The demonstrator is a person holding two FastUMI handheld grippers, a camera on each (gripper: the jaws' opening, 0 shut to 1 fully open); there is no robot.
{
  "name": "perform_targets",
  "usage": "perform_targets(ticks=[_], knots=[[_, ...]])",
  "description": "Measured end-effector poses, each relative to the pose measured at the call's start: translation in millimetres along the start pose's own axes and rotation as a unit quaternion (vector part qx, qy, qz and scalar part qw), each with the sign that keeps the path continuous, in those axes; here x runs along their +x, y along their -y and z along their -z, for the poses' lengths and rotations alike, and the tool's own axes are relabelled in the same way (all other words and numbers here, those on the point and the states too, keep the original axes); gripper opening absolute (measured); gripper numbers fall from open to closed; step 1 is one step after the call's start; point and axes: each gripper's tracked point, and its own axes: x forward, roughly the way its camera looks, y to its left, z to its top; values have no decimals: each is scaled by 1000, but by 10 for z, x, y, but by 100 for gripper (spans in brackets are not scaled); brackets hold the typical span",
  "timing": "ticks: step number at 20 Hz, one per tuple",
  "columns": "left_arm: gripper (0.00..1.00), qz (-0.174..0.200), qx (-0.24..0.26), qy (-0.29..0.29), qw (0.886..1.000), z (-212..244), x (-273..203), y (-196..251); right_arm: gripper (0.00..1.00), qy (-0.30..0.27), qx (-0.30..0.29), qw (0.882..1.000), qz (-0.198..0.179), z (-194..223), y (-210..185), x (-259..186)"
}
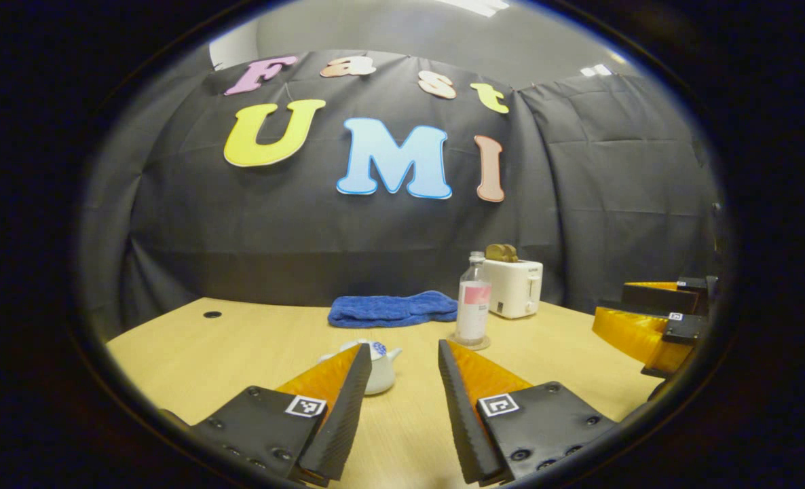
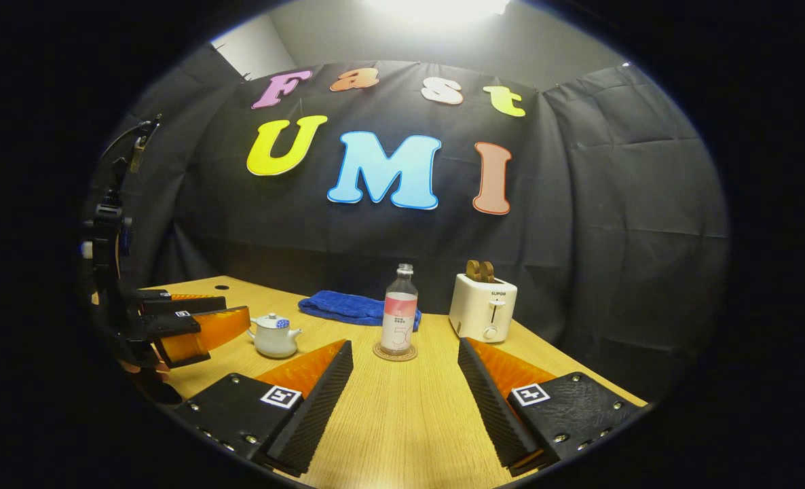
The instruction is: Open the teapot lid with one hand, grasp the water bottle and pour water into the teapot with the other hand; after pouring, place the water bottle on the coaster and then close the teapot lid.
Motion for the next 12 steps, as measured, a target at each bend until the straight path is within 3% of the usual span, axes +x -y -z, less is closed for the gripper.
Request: perform_targets(ticks=[3, 7, 9, 12], knots=[[68, 6, -8, 2, 1000, -20, -129, 65, 97, -3, 1, 1000, -4, 26, -34, -76], [75, 6, -8, 8, 1000, -19, -294, 76, 97, -2, 1, 1000, -11, 39, -96, -159], [84, 5, -9, 7, 1000, 4, -369, 66, 97, -1, -1, 1000, -12, 49, -120, -184], [85, -3, -6, 12, 1000, -21, -455, 28, 97, -3, 2, 1000, -15, 69, -160, -216]])
